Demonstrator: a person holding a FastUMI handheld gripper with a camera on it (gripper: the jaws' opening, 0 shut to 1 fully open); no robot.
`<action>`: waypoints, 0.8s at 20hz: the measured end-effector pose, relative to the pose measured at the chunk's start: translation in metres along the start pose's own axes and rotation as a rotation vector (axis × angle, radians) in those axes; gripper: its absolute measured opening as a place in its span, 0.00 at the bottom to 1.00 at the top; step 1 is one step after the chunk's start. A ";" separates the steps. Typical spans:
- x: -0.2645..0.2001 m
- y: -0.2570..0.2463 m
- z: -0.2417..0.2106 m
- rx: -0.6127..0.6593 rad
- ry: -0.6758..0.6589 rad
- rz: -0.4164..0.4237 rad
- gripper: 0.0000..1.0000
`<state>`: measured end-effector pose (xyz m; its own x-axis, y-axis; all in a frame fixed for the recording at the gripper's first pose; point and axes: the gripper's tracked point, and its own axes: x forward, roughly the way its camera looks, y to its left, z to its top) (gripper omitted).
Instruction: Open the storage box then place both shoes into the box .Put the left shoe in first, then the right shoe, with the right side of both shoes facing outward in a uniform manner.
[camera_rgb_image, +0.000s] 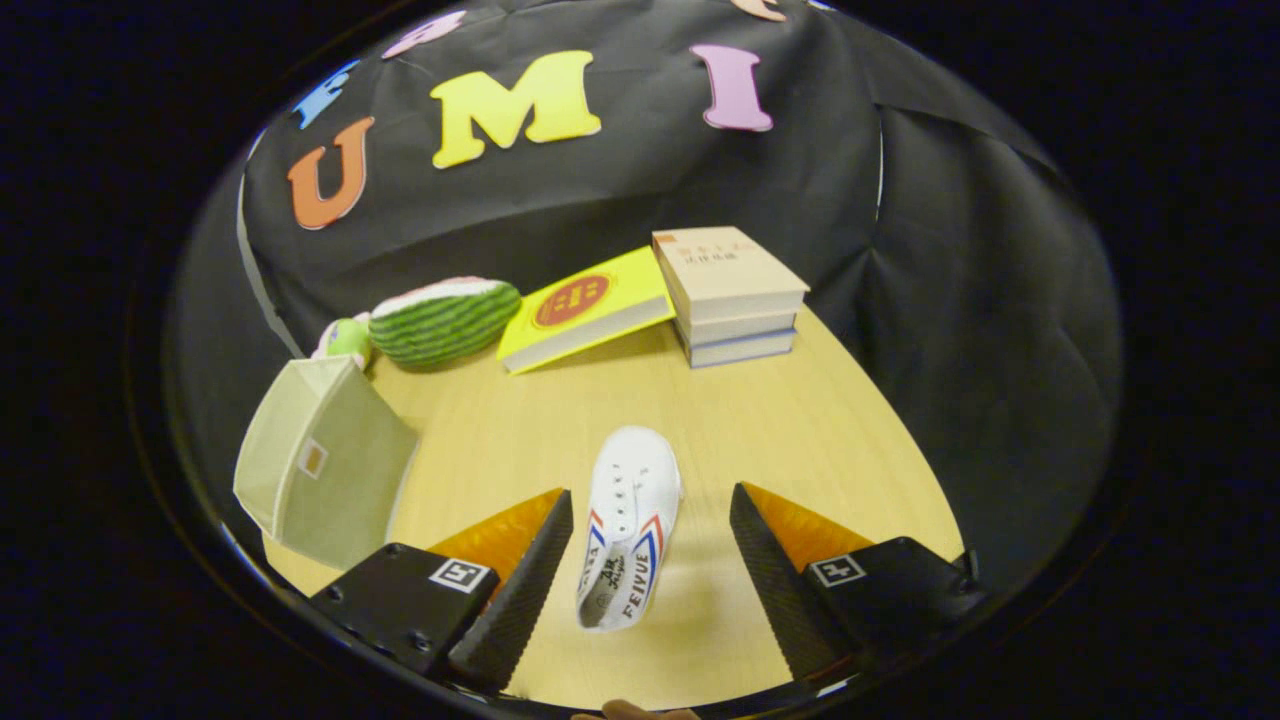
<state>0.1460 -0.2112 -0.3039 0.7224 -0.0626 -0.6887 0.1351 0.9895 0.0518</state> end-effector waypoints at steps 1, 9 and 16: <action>0.013 -0.007 -0.013 0.021 0.042 -0.009 1.00; 0.058 0.000 -0.076 0.162 0.249 0.082 0.87; 0.077 0.009 -0.093 0.025 0.316 0.070 0.51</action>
<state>0.1396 -0.1952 -0.4239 0.4843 0.0533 -0.8733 0.1116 0.9862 0.1221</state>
